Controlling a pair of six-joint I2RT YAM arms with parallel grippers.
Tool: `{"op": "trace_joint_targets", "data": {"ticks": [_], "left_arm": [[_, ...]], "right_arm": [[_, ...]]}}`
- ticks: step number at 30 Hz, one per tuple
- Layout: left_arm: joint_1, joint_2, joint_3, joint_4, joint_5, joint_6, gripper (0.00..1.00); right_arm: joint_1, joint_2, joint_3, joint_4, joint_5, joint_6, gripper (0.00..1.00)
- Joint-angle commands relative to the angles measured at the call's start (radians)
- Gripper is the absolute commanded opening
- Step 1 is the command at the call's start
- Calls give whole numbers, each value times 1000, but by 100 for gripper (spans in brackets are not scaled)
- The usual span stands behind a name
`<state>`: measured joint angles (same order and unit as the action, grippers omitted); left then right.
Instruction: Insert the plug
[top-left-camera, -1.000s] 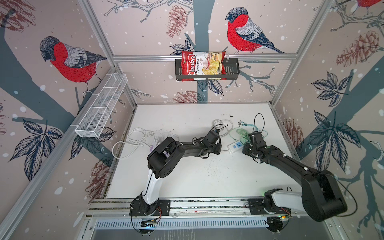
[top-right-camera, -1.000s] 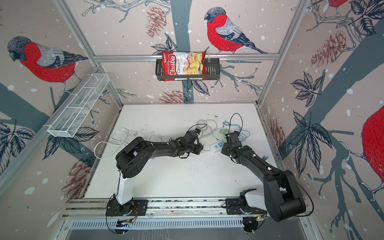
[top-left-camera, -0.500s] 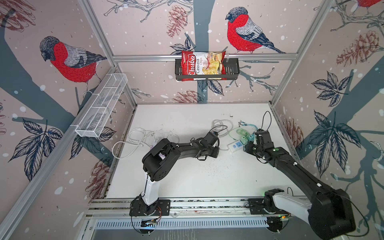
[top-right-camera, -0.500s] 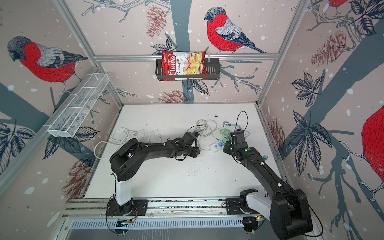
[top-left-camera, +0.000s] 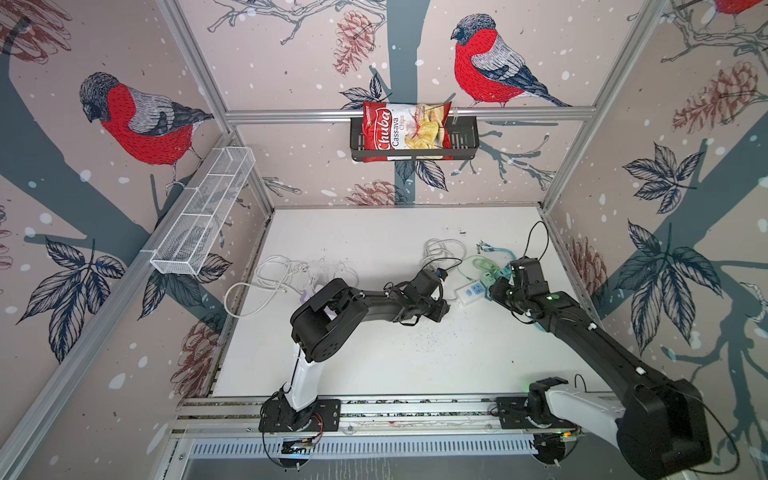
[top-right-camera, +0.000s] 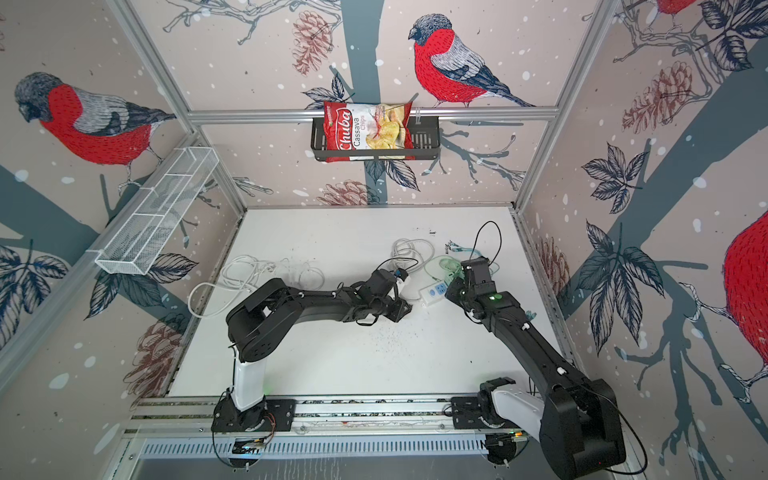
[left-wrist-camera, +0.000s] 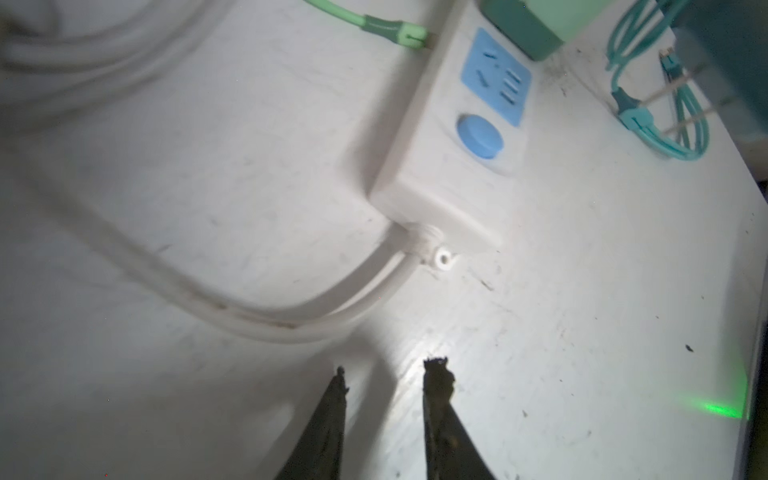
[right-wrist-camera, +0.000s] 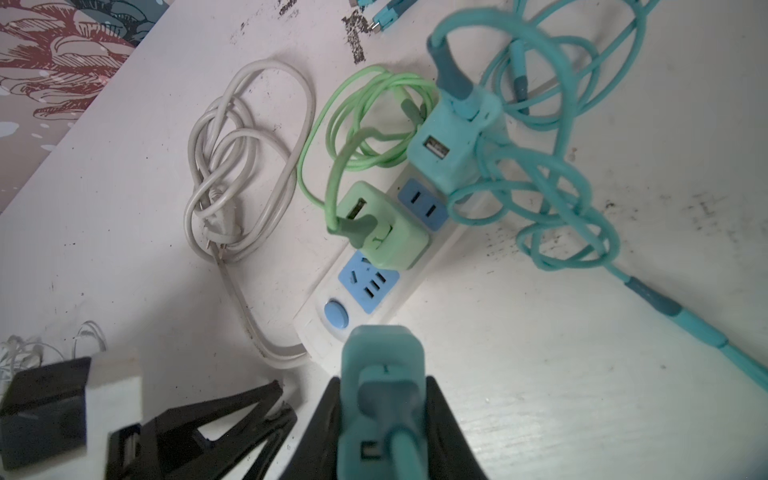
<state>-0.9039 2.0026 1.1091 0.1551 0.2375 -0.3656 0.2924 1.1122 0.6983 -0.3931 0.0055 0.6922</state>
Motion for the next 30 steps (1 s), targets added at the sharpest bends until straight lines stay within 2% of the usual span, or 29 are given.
{"op": "trace_joint_targets", "data": {"ticks": [1,11,15,18,20,24,30], "left_arm": [[-27,25,-25,-124,35,-5,32],[-133,71,-35,-91,32,-61,31],[-132,-29,-69,-134,-50,-52,30],[-99,-116,-75,-174,-110,-27,33],[-45,-140,-72,-177,-103,-7,34],[54,-91,49,-250,-139,86,33],[98,-2,254,-315,-143,177,33]], "right_arm": [[2,13,19,-23,38,23,7],[21,24,8,-15,54,20,7],[24,-5,-6,-14,59,18,7],[24,-16,-14,-16,63,13,7],[24,-23,-18,-20,64,11,7],[31,-40,-38,-9,54,9,7],[45,-69,-73,7,51,18,7]]}}
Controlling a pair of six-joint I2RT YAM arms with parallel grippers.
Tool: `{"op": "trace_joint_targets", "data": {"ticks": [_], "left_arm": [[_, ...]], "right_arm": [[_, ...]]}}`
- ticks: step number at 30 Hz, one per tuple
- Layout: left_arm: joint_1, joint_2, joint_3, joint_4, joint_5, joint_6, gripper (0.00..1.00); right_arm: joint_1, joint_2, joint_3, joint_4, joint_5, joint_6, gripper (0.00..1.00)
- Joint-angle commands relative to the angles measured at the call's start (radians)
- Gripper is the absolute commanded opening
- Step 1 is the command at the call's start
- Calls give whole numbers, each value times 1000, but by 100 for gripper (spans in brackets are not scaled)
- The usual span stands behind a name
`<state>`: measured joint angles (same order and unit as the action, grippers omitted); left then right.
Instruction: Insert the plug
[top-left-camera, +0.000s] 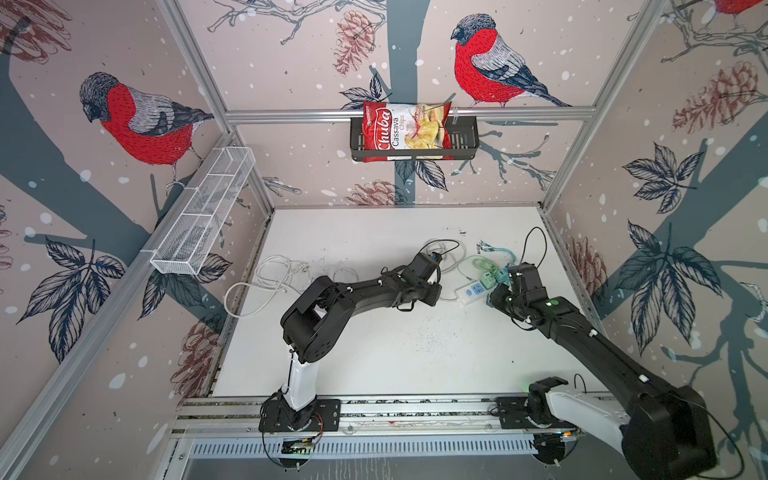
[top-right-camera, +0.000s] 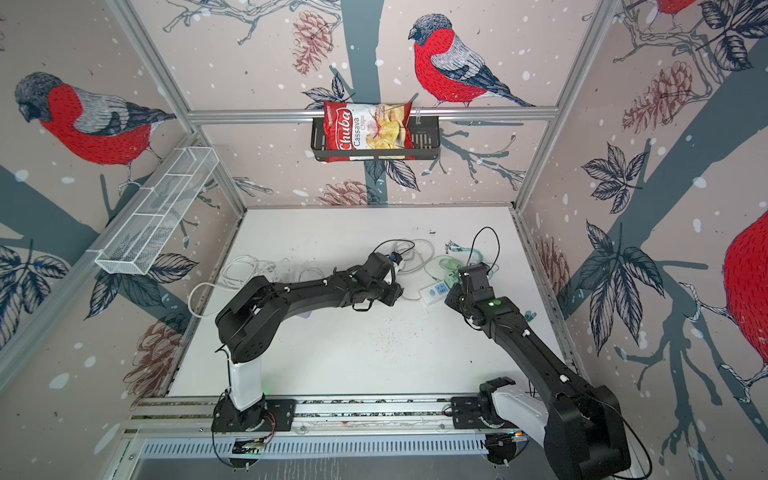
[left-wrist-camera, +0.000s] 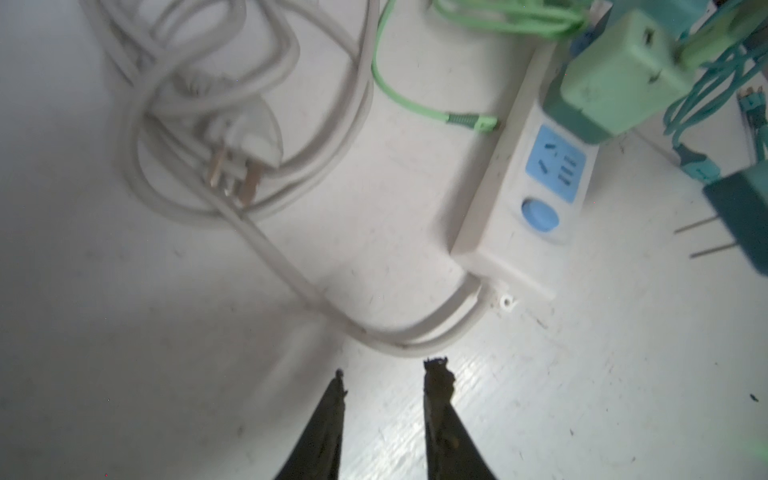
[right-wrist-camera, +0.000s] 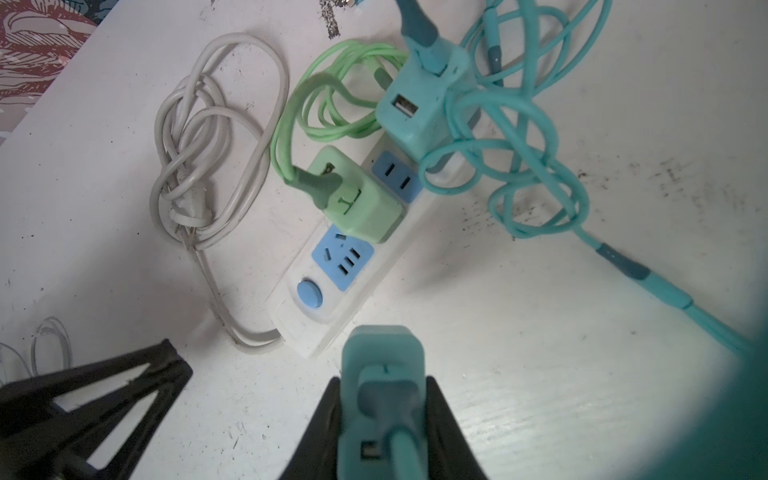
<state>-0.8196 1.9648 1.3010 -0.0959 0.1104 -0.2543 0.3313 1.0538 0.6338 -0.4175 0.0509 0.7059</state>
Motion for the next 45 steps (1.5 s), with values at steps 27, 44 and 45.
{"op": "trace_joint_targets", "data": {"ticks": [27,44,45], "left_arm": [[185,393,355,-234,-48,53,20],[-5,125,-216,33,9,-232,0],[-20,110,-242,47,12,-248,0]], "right_arm": [[31,-35,-46,94,6,-3,8],[-17,75,-59,186,-20,-51,9],[-21,89,-54,187,-21,-59,8]]}}
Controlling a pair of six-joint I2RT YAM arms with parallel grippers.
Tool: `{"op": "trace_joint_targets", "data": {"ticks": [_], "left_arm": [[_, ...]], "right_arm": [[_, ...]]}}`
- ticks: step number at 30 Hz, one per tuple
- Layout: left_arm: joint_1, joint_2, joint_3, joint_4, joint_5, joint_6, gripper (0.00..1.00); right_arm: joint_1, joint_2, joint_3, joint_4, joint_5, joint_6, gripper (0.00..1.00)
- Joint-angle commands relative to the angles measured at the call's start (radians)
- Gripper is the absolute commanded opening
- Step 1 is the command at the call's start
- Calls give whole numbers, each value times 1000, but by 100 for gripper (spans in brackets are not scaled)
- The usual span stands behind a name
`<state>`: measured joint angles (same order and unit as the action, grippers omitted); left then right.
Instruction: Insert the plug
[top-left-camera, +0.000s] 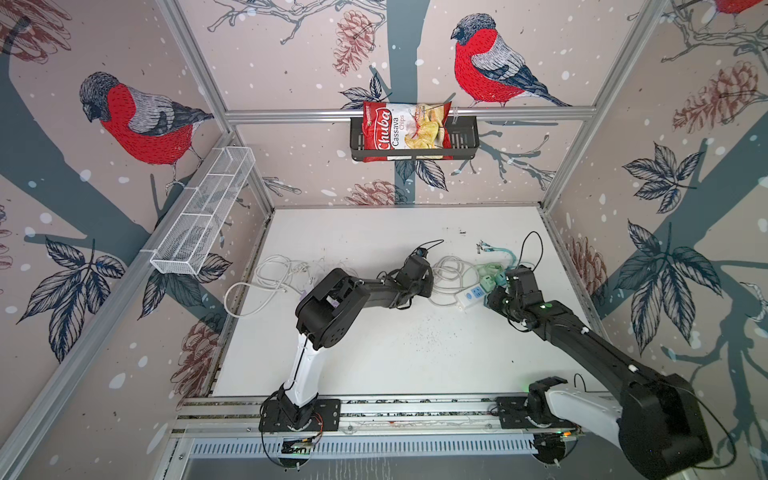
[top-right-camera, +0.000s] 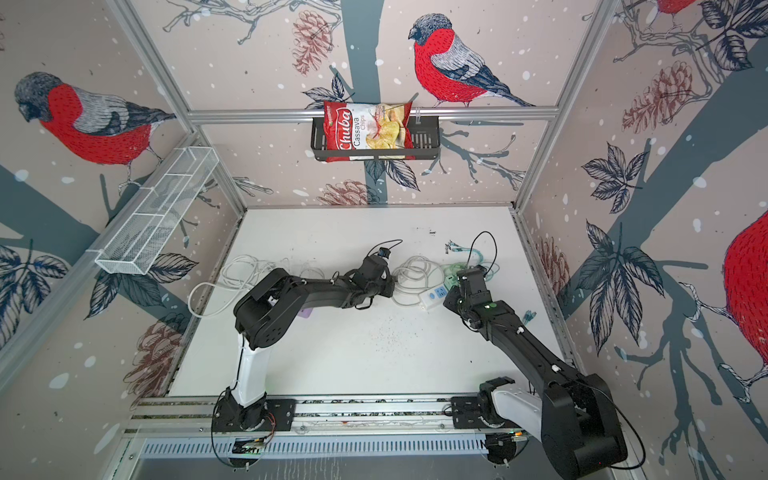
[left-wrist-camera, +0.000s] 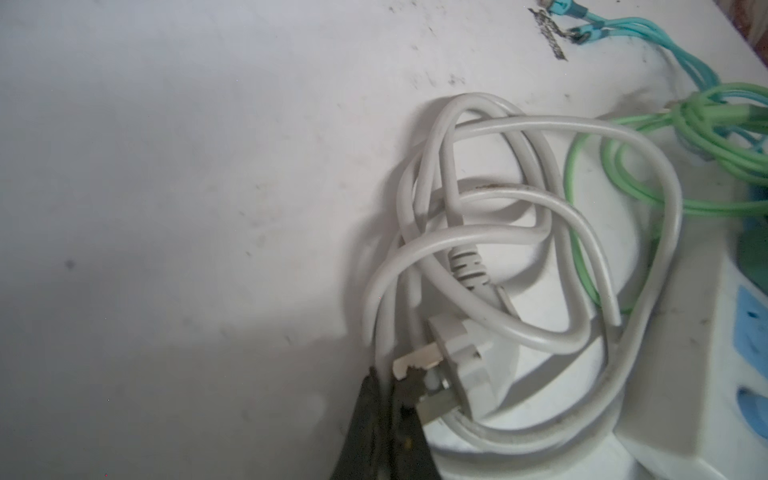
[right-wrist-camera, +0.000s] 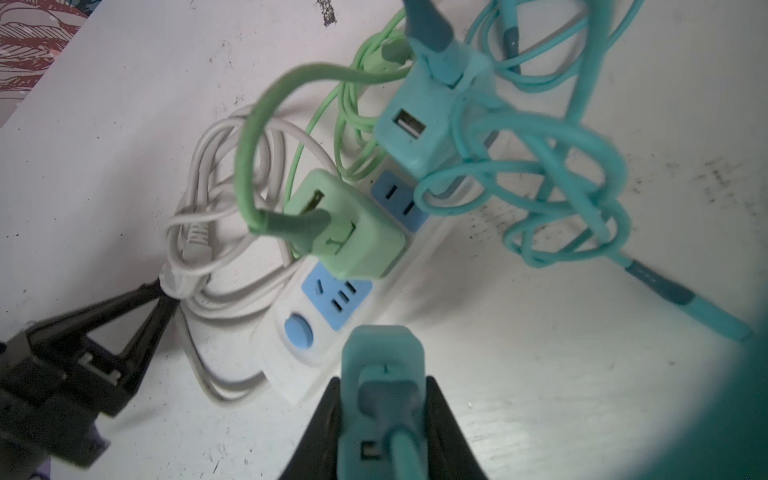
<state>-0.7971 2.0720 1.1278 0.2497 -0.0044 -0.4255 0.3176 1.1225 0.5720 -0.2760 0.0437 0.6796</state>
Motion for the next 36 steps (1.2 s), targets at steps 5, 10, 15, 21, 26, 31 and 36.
{"op": "trace_joint_targets", "data": {"ticks": [5,10,15,21,26,31,36], "left_arm": [[-138,-40,-124,-287,124,-136,0],[-243,-56,-119,-290,137,-170,0],[-312,-44,-109,-285,160,-182,0],[-314,-91,-125,-310,104,-158,0],[-314,-160,-161,-264,88,-117,0],[-314,-221,-196,-236,29,-79,2],[-314,-208,-178,-229,41,-47,5]], "right_arm": [[-22,70,23,52,-18,-63,8],[-24,27,38,-14,10,-77,7],[-23,-77,42,-113,70,-72,8],[-25,-115,63,-173,93,-78,8],[-25,-120,91,-184,72,-101,8],[-13,-90,122,-201,94,-102,8],[40,-45,148,-217,126,-65,8]]}}
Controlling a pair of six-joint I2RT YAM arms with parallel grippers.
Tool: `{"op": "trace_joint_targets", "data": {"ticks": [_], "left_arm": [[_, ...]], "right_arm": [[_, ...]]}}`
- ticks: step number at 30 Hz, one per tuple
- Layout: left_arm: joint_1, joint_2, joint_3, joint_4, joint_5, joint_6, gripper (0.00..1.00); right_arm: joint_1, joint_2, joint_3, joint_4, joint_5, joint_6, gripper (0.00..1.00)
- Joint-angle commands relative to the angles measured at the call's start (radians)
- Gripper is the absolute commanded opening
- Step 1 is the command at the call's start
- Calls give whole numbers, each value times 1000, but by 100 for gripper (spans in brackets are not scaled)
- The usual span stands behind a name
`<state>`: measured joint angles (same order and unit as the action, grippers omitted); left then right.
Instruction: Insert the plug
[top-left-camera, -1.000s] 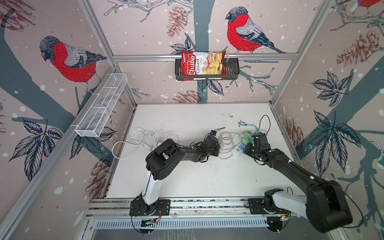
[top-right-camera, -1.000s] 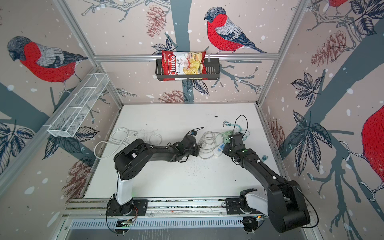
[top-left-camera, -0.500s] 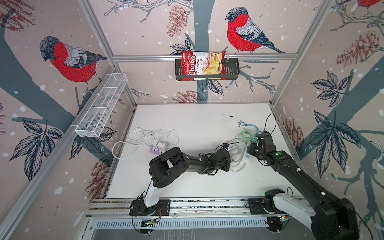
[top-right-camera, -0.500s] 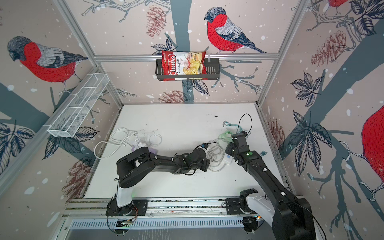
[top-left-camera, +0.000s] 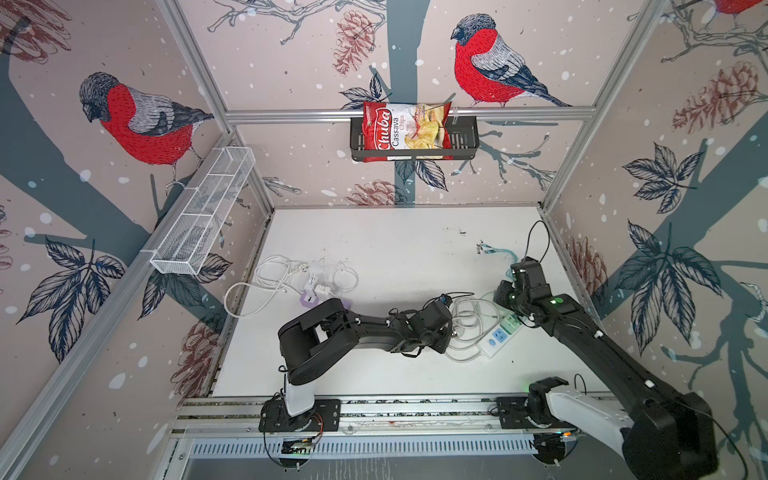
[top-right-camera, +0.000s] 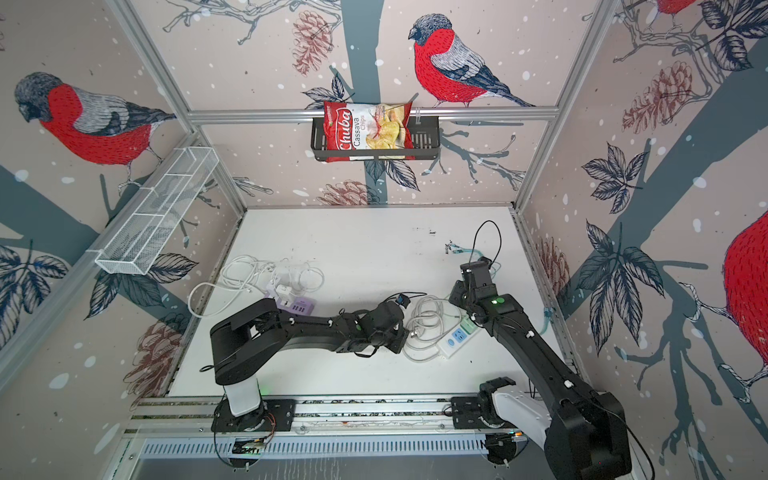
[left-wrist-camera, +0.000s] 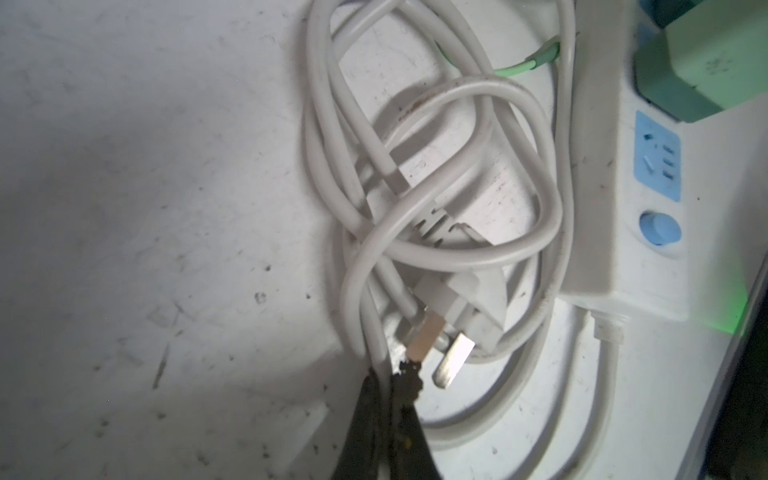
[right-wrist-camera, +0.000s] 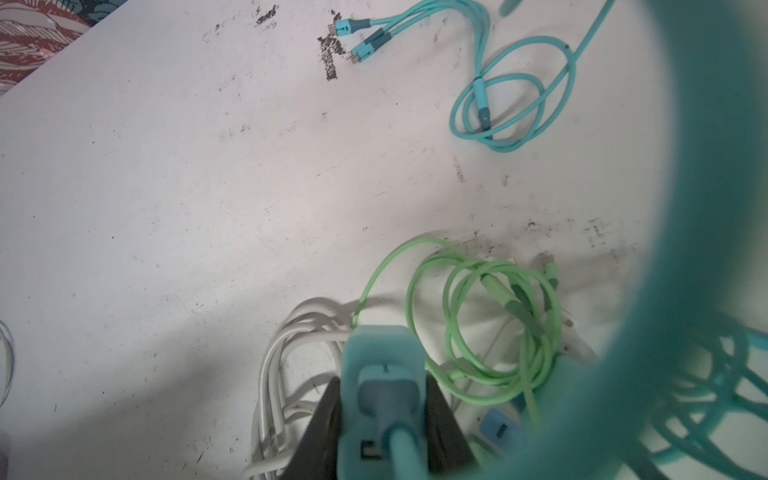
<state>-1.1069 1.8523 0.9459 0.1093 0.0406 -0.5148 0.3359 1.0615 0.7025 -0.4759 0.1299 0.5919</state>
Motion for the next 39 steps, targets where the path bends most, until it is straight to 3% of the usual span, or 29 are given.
{"op": "trace_joint_targets", "data": {"ticks": [1,9,15,21,26,39], "left_arm": [[-4,17,5,-85,-1,46,7],[-4,-4,4,-49,13,70,25],[-4,-5,41,-46,19,97,29],[-4,-23,33,4,61,105,38],[-2,-52,19,40,30,98,44],[17,-114,14,65,-27,115,44]], "right_arm": [[31,20,20,-23,47,32,8],[92,10,-10,-26,97,127,8],[153,-3,22,-78,156,184,7],[222,-109,38,-174,214,279,7],[330,-198,21,-306,267,413,7],[552,-280,-35,-519,312,733,7]]}}
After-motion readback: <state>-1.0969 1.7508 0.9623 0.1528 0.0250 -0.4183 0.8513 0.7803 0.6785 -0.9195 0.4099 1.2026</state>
